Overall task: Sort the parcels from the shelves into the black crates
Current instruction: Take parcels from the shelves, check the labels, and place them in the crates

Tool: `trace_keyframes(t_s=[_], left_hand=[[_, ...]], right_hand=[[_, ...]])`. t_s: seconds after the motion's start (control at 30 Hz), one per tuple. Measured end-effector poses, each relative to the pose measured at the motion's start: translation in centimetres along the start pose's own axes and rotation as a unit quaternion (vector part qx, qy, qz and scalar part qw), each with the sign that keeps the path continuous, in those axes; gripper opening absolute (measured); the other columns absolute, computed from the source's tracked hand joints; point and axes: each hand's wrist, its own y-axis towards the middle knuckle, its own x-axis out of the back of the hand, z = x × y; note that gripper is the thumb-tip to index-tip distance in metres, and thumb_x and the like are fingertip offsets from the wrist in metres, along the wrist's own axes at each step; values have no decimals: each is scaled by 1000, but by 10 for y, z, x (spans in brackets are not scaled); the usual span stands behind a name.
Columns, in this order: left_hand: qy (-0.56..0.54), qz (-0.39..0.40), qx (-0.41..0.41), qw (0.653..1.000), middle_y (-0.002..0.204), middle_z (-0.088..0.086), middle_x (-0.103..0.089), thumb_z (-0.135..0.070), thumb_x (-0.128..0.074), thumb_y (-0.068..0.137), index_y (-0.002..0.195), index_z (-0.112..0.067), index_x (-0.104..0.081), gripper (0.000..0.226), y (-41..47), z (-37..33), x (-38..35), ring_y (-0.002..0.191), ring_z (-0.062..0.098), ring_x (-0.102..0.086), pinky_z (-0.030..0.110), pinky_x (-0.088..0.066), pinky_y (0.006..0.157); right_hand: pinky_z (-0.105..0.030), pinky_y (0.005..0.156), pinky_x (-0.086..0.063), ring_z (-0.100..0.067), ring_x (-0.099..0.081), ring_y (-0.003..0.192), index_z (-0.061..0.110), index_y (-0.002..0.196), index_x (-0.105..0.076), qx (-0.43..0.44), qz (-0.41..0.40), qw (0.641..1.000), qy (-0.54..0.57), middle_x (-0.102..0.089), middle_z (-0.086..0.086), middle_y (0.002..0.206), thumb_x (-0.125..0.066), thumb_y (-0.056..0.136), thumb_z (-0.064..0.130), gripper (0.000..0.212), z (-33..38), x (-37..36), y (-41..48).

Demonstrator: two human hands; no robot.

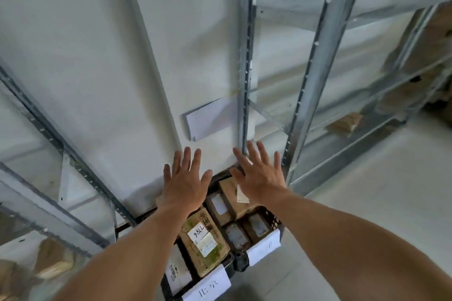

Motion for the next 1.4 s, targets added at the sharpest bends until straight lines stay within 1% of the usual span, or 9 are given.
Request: trace_keyframes(t_s=[0.17,0.33,0.5,0.6,0.73,0.93,1.07,1.23,1.4], left_hand=[[-21,12,-110,994,165,-5,17,-55,-15,102,156,-32,10,64,8,-114,-1,150,18,20,47,7,122],[-47,12,-215,975,165,-5,15,-56,-15,102,157,-33,9,64,32,-247,-13,150,17,20,46,9,122],[-55,11,-260,964,166,-5,11,-54,-21,102,158,-31,5,65,62,-385,-34,151,19,16,46,8,121],[-63,7,-273,960,166,-4,9,-53,-22,103,158,-30,5,65,77,-459,-39,152,19,14,46,6,122],[-76,12,-287,955,166,-4,7,-52,-22,103,158,-28,2,65,92,-543,-49,152,20,12,46,3,123],[-80,23,-290,953,167,-1,3,-53,-24,102,158,-27,0,66,128,-630,-69,153,22,8,48,0,123],[-78,36,-287,954,167,1,0,-53,-25,102,158,-26,0,67,159,-674,-96,153,25,4,49,-2,123],[-71,78,-266,958,167,0,-1,-54,-21,102,158,-28,2,67,214,-728,-144,153,26,1,49,-6,122],[-65,151,-206,965,167,-1,4,-54,-20,102,158,-27,2,66,284,-787,-188,153,25,1,49,-6,122]], right_hand=[[-62,121,11,-22,25,152,44,159,8,-100,-42,994,10,23,5,166,-16,103,63,63,-103,28,-47],[-61,122,8,-23,21,154,42,160,5,-183,-76,980,19,18,4,169,-16,104,61,63,-213,49,-73],[-60,123,7,-23,18,155,39,161,0,-233,-106,966,17,11,2,170,-16,103,61,64,-334,72,-80],[-60,123,6,-23,17,156,39,161,-3,-243,-117,963,8,8,3,171,-17,103,61,64,-400,92,-82],[-59,123,9,-23,18,155,38,162,0,-260,-115,959,2,10,2,171,-16,103,61,65,-481,116,-84],[-58,123,7,-23,18,155,35,162,0,-266,-112,957,12,9,1,171,-16,104,60,65,-567,131,-72],[-58,124,6,-24,16,156,35,162,0,-266,-94,959,22,7,0,171,-18,104,60,65,-616,125,-46],[-57,122,6,-25,12,156,34,162,-5,-258,-65,964,19,4,0,171,-20,105,59,65,-694,113,8],[-56,125,3,-22,11,157,32,162,-5,-256,-17,966,37,2,2,171,-22,105,56,63,-774,109,72]])
